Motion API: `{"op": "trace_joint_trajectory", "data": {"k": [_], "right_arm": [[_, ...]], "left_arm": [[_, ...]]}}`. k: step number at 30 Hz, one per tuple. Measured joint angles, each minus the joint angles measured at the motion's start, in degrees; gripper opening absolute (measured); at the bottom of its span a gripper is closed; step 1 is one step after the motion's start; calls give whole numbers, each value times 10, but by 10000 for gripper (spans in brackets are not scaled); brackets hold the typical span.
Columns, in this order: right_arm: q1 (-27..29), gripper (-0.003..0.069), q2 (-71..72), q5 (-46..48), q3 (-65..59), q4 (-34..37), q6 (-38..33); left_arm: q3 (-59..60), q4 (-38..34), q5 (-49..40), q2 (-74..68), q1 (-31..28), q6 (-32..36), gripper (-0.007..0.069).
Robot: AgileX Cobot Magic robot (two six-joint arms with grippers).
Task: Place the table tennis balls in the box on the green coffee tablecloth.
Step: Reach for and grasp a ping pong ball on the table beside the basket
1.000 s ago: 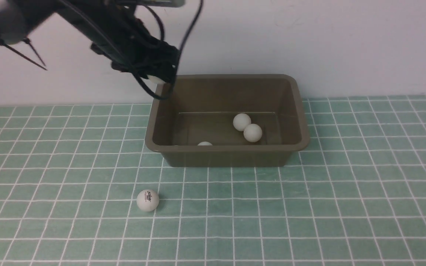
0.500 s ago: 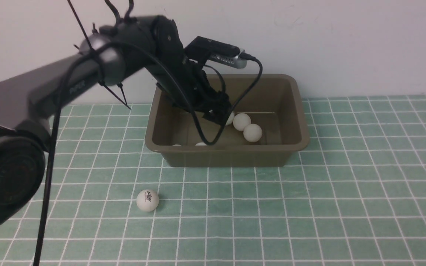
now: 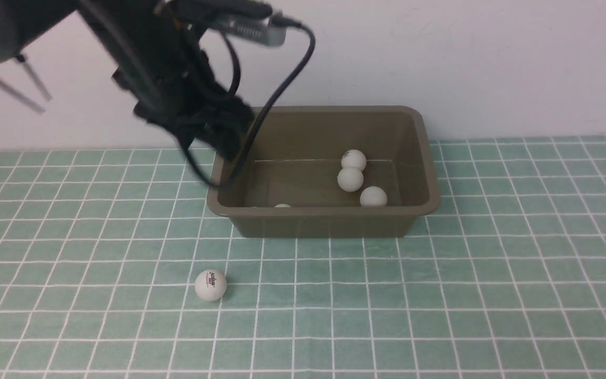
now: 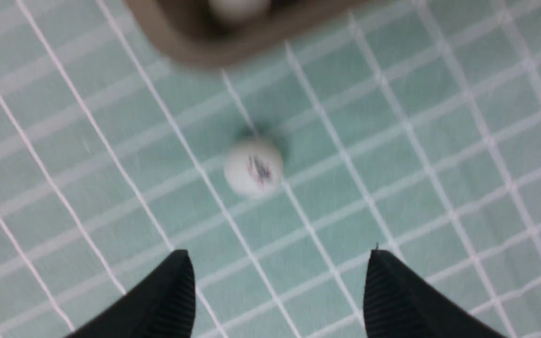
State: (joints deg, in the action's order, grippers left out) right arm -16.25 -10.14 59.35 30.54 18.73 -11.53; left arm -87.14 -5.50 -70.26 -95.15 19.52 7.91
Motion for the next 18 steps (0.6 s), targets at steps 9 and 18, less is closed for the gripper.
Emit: {"op": "trace_joint_trajectory", "data": {"k": [9,18], "right_arm": [[0,1,0,0,0,0,0],[0,1,0,0,0,0,0]], "left_arm": [[174,-8,172,19,0,0,437],[226,-14,272,-16,0,14,504]]}}
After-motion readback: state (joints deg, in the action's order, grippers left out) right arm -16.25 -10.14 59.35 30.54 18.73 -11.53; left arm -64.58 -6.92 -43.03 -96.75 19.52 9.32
